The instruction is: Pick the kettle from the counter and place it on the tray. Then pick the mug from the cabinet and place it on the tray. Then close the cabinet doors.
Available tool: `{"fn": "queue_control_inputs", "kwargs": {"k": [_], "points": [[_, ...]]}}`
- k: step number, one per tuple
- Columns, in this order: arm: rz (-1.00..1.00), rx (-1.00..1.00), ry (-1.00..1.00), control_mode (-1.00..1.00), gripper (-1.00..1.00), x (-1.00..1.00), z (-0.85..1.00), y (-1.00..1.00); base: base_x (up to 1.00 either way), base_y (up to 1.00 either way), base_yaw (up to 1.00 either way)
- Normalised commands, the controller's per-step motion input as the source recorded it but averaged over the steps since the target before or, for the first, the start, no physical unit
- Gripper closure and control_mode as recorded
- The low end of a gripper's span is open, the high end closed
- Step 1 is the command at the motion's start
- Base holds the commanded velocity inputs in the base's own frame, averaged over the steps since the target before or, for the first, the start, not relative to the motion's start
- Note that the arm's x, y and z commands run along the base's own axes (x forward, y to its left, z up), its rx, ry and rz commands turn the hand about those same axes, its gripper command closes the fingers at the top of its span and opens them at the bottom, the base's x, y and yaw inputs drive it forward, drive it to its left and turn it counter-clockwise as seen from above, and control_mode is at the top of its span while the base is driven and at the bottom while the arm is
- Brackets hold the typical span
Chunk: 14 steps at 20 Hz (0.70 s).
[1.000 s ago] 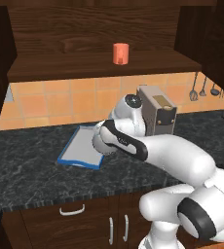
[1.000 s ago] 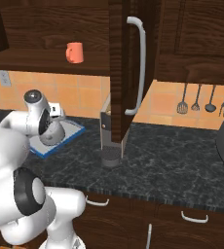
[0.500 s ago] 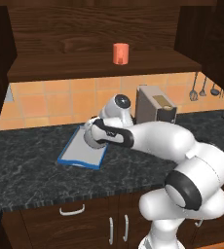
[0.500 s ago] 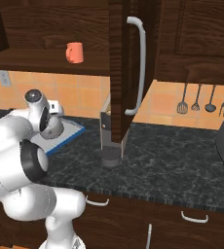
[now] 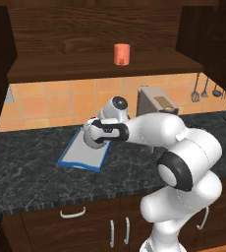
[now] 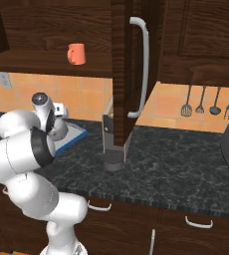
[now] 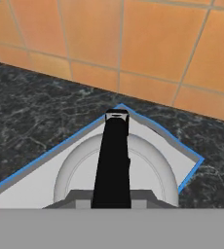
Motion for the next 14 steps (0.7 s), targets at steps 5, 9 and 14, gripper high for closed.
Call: {"fn": "queue_control_inputs", "kwargs": {"k": [5, 9, 14], "points": [[-0.03, 0.01, 0.00, -1.00, 1.00, 0.23, -0.27, 0.08, 0.00, 0.00, 0.00], [-0.02, 0.00, -0.02, -1.00, 1.00, 0.33, -0.08, 0.05, 0.00, 0.00, 0.00], [-0.03, 0.00, -0.03, -1.00, 1.00, 0.34, -0.05, 0.04, 0.00, 0.00, 0.00]]}}
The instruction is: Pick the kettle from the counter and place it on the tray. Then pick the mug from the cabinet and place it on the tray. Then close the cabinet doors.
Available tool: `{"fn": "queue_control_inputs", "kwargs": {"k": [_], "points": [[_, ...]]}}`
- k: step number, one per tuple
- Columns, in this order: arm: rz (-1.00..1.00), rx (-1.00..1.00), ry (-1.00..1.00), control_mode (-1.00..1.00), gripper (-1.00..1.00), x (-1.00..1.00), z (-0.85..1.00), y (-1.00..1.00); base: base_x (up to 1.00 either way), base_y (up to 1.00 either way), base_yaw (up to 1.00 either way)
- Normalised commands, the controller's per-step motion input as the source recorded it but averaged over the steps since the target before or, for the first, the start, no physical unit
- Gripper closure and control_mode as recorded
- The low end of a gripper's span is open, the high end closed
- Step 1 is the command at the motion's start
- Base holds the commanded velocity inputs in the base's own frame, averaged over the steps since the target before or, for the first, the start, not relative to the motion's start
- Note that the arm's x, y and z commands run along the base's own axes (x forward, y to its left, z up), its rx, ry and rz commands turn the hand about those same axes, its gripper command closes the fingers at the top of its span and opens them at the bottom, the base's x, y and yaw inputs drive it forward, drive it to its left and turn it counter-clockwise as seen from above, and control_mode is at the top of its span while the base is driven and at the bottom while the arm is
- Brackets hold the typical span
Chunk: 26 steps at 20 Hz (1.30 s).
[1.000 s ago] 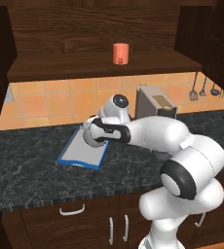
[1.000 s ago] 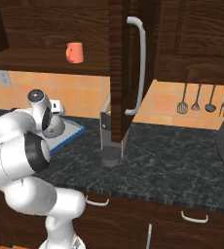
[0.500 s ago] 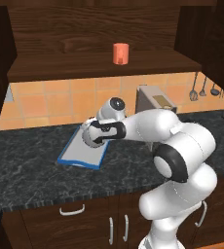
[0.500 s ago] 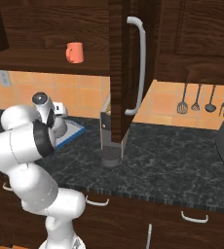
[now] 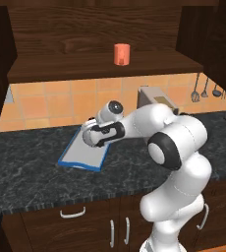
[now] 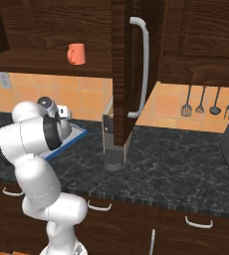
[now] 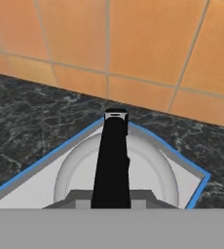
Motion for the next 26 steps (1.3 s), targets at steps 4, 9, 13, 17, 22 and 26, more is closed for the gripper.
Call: {"fn": "queue_control_inputs", "kwargs": {"k": [4, 9, 13, 17, 22, 26], "points": [[-0.01, 0.01, 0.00, -1.00, 1.00, 0.23, -0.16, 0.02, 0.00, 0.00, 0.00], [0.00, 0.00, 0.00, -1.00, 1.00, 0.28, -0.17, 0.00, 0.00, 0.00, 0.00], [-0.01, 0.00, -0.01, -1.00, 1.00, 0.27, -0.14, 0.00, 0.00, 0.00, 0.00], [-0.02, 0.00, 0.00, -1.00, 1.00, 0.29, -0.22, 0.05, 0.00, 0.00, 0.00], [-0.03, 0.00, 0.00, -1.00, -1.00, 0.09, -0.28, 0.05, 0.00, 0.00, 0.00], [-0.03, 0.00, -0.04, -1.00, -1.00, 0.04, -0.04, 0.00, 0.00, 0.00, 0.00]]}}
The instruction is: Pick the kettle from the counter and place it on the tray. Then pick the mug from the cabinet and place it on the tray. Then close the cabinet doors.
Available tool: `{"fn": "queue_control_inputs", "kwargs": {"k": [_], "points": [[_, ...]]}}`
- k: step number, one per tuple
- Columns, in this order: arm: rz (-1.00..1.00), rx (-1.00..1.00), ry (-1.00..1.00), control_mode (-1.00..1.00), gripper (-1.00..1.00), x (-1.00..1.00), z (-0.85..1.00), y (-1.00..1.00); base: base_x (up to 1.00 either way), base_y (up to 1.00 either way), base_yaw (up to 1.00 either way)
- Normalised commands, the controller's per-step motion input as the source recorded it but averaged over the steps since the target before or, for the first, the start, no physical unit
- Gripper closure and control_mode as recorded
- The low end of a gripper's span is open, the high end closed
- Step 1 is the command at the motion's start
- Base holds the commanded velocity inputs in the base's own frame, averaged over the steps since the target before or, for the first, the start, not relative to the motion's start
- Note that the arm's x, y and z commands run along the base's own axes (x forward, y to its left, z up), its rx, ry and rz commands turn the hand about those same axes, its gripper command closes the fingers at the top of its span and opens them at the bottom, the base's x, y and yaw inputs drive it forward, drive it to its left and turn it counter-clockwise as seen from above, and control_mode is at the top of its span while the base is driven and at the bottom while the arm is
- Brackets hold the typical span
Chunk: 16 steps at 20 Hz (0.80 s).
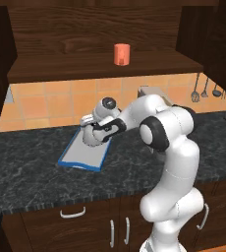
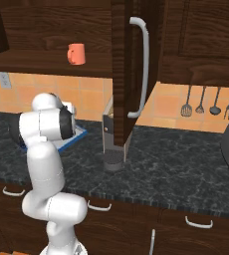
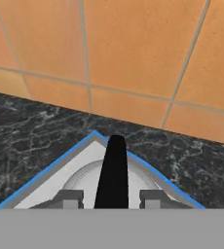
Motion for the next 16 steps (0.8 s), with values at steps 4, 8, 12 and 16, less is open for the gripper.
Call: {"fn": "queue_control_inputs", "kwargs": {"k": [4, 8, 12, 16], "points": [[-0.05, 0.08, -0.04, -1.00, -1.00, -0.01, 0.18, 0.02, 0.00, 0.00, 0.00], [-0.08, 0.11, 0.00, -1.00, -1.00, -0.26, 0.25, 0.00, 0.00, 0.00, 0.00], [-0.11, 0.09, 0.00, -1.00, -1.00, -0.59, 0.21, 0.00, 0.00, 0.00, 0.00], [-0.07, 0.03, 0.00, -1.00, -1.00, -0.54, 0.43, 0.00, 0.00, 0.00, 0.00]]}}
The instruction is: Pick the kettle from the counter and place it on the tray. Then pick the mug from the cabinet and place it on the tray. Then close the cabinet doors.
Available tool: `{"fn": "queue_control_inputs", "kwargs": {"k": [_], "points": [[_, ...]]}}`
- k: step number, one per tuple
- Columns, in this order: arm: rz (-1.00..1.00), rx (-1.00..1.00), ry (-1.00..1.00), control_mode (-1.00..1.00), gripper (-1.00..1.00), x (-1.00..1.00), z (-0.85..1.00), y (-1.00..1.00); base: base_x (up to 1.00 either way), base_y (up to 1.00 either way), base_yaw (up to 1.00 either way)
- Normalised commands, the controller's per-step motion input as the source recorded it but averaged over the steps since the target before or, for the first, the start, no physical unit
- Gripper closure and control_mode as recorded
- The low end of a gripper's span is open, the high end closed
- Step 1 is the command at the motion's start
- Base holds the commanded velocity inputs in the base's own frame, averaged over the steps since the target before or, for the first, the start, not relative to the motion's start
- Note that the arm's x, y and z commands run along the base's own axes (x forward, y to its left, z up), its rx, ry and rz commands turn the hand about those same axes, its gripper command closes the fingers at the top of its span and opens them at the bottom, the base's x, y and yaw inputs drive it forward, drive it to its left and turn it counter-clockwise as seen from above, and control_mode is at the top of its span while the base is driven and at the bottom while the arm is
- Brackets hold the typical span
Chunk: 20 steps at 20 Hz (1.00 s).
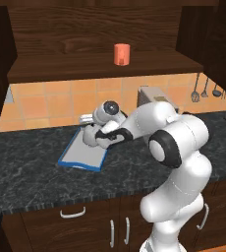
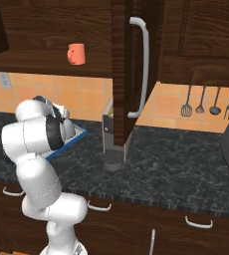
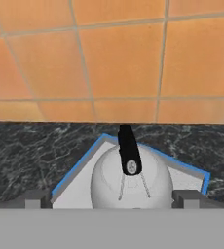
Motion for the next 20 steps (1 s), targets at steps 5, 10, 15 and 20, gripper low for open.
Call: {"fn": "queue_control_inputs", "kwargs": {"k": [5, 10, 15, 20], "points": [[-0.08, 0.02, -0.07, -1.00, -1.00, -0.59, 0.49, 0.00, 0.00, 0.00, 0.00], [-0.09, 0.02, -0.09, -1.00, -1.00, -0.59, 0.52, -0.03, 0.00, 0.00, 0.00], [-0.08, 0.03, -0.03, -1.00, -1.00, -0.56, 0.58, -0.12, 0.00, 0.00, 0.00], [-0.11, 0.05, -0.03, -1.00, -1.00, -0.63, 0.58, -0.19, 0.00, 0.00, 0.00]]}}
